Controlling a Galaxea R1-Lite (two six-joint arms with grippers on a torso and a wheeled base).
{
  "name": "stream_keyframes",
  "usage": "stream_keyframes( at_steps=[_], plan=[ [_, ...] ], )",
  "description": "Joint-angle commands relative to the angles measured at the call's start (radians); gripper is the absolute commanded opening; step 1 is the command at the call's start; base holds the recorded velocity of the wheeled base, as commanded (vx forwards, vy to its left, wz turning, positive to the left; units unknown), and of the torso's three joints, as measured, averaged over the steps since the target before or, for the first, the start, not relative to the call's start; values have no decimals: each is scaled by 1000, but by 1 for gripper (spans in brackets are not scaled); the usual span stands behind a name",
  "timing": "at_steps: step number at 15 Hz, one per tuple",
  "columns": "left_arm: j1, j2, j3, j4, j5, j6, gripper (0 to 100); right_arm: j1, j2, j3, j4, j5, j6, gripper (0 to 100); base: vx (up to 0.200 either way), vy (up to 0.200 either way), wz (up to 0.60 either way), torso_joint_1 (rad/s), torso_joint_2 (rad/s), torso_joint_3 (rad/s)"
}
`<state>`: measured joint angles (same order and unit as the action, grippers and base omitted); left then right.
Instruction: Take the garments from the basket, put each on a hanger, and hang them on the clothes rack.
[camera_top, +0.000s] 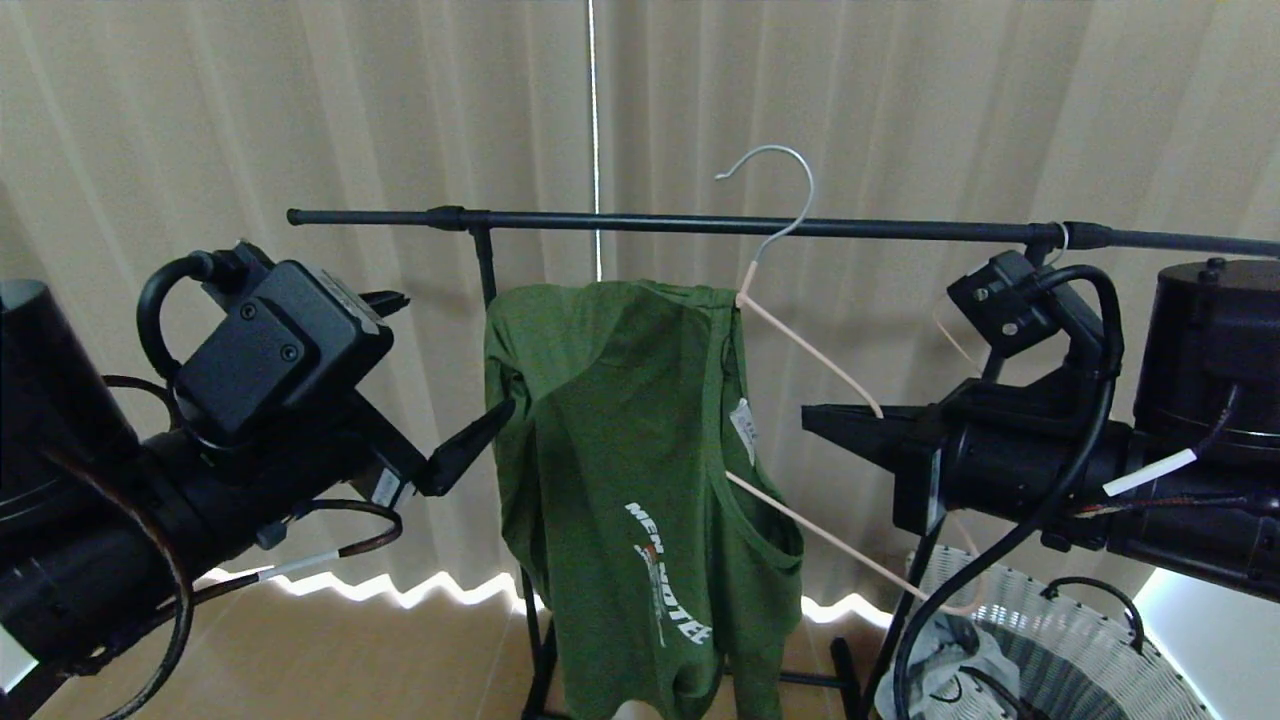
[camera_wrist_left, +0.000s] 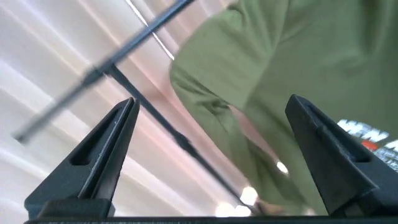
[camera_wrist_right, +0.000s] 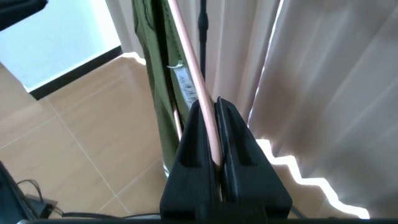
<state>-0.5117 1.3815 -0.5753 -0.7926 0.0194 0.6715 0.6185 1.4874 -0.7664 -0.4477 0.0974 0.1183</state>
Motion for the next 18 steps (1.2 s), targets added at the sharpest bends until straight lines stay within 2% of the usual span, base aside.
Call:
stream_keyframes(
  at_steps=[1, 2, 4, 5, 6, 9, 12, 18],
  plan=[
    [59, 7, -3, -1, -101, 97, 100, 7, 2, -2, 0, 10, 0, 0, 0, 0, 0, 0, 0, 0],
    [79, 21, -5, -1, -153, 166, 100, 20, 2, -2, -2, 25, 0, 0, 0, 0, 0, 0, 0, 0],
    [93, 51, -26, -10, -217, 241, 100, 27, 1, 1, -2, 42, 0, 0, 0, 0, 0, 0, 0, 0],
    [87, 70, -43, -27, -274, 249, 100, 49, 2, -1, -2, 45, 0, 0, 0, 0, 0, 0, 0, 0],
    [79, 88, -61, -37, -292, 254, 100, 58, 11, -4, -3, 45, 0, 0, 0, 0, 0, 0, 0, 0],
    [79, 140, -124, -40, -292, 264, 100, 98, 33, -28, -2, 45, 0, 0, 0, 0, 0, 0, 0, 0],
    [116, 169, -144, -47, -294, 267, 100, 127, 25, -24, -5, 45, 0, 0, 0, 0, 0, 0, 0, 0],
    [84, 171, -156, -77, -299, 263, 100, 175, 36, -27, -5, 45, 0, 0, 0, 0, 0, 0, 0, 0]
  ],
)
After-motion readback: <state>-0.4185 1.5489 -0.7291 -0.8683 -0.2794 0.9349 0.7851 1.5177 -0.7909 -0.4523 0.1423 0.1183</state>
